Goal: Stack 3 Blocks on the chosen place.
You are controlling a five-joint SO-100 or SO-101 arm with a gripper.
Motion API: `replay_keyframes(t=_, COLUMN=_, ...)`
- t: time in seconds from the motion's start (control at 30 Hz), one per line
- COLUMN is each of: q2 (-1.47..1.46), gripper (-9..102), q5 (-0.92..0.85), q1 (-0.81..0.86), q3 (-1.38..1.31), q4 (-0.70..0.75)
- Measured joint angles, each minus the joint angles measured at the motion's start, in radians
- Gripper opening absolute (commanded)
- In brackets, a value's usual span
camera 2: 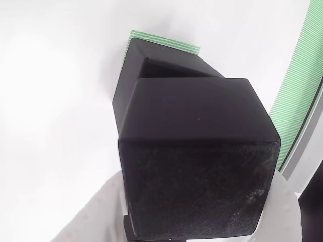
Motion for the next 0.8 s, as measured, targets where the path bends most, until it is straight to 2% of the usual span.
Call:
replay_keyframes(t=0.57, q2=-0.063, gripper=14, q5=0.0, q1=0.038, q3=-0.005, q4=-0.02)
replay_keyframes(t=0.8, q2=-0.066, gripper=22, q5=0.0, q1=0.038, q3=-0.006, q4=-0.037)
